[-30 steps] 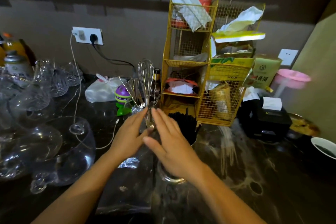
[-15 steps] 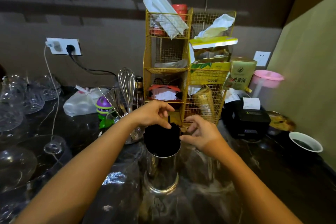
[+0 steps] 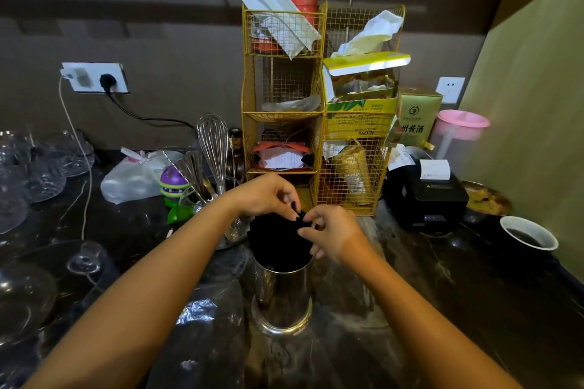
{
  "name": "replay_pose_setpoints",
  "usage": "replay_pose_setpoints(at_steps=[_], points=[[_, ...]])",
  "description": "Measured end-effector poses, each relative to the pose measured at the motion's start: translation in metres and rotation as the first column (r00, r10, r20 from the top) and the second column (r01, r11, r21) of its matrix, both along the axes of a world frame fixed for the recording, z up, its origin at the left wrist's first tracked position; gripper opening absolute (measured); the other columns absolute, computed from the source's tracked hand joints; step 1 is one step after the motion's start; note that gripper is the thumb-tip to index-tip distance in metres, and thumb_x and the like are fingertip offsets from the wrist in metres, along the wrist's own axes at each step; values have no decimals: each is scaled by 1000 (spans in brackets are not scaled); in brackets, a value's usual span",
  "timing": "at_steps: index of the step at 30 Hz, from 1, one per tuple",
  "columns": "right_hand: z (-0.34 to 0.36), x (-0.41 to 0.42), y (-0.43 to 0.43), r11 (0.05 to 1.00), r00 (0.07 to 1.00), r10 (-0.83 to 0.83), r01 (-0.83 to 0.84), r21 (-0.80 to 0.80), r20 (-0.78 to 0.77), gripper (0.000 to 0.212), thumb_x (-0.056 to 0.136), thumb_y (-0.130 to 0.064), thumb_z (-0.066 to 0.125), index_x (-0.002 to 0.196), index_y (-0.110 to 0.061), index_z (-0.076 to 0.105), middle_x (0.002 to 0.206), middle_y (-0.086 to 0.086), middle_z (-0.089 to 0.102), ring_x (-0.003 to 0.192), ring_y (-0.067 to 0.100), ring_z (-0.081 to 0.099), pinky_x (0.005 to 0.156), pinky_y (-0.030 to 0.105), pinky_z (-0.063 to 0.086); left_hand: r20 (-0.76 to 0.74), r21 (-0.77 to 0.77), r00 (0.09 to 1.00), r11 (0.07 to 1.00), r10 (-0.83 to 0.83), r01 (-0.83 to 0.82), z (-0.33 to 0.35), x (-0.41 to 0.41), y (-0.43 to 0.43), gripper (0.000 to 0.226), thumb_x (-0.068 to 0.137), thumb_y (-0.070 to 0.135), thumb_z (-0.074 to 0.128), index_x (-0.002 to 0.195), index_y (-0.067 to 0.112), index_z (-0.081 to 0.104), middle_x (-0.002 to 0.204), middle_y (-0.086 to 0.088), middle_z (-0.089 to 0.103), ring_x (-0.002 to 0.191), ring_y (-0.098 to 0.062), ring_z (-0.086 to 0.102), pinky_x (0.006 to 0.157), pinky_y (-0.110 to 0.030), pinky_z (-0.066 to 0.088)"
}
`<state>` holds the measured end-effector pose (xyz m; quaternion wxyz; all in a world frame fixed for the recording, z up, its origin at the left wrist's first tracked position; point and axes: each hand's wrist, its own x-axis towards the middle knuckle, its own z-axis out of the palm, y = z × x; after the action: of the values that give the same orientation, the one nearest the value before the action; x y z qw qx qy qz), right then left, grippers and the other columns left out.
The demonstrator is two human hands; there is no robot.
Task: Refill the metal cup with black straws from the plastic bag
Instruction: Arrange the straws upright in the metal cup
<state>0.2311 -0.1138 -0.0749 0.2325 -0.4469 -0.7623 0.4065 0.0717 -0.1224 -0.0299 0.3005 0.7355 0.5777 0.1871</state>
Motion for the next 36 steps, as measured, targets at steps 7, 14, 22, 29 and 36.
replay_pose_setpoints(at_steps=[7, 14, 22, 29, 36], points=[[4, -4, -3, 1000, 1000, 7, -7, -5, -18, 29, 81, -8, 63, 107, -1, 55, 66, -6, 45, 29, -1, 51, 37, 11, 47, 26, -2, 999, 999, -32, 32, 0, 2, -3, 9, 75, 11, 67, 83, 13, 66, 69, 6, 62, 64, 0, 58, 66, -13, 45], [10, -5, -6, 998, 999, 21, -19, 54, -26, 15, 82, -12, 62, 93, -2, 59, 55, -2, 51, 28, -1, 50, 37, 11, 46, 74, 16, 996, 999, -41, 40, 8, 7, -12, 6, 76, 7, 66, 81, 9, 64, 66, 5, 61, 55, 6, 56, 57, -5, 42], [33, 3, -6, 984, 997, 80, -79, 157, -2, 23, 82, -16, 62, 63, -16, 50, 46, 4, 56, 30, 1, 51, 39, 11, 46, 132, 68, 988, 995, -75, 67, 29, 14, -21, 7, 77, 11, 64, 82, 6, 64, 65, 1, 58, 64, -10, 52, 68, -25, 41], [56, 12, -5, 964, 991, 129, -115, 241, -46, 26, 82, -10, 61, 60, -19, 51, 46, 5, 56, 32, 4, 54, 37, 13, 45, 277, 172, 957, 984, -81, 33, 39, 19, -27, 3, 77, 8, 63, 79, 8, 61, 69, -3, 56, 60, 1, 53, 60, -9, 43], [87, 25, -4, 930, 991, 120, -91, 357, -59, 21, 82, -13, 61, 64, -12, 51, 49, 7, 59, 36, 3, 57, 38, 12, 46, 452, 243, 892, 959, 19, -143, 37, 10, -38, 4, 79, 13, 59, 77, 16, 59, 67, 5, 58, 55, 4, 55, 53, -7, 43]])
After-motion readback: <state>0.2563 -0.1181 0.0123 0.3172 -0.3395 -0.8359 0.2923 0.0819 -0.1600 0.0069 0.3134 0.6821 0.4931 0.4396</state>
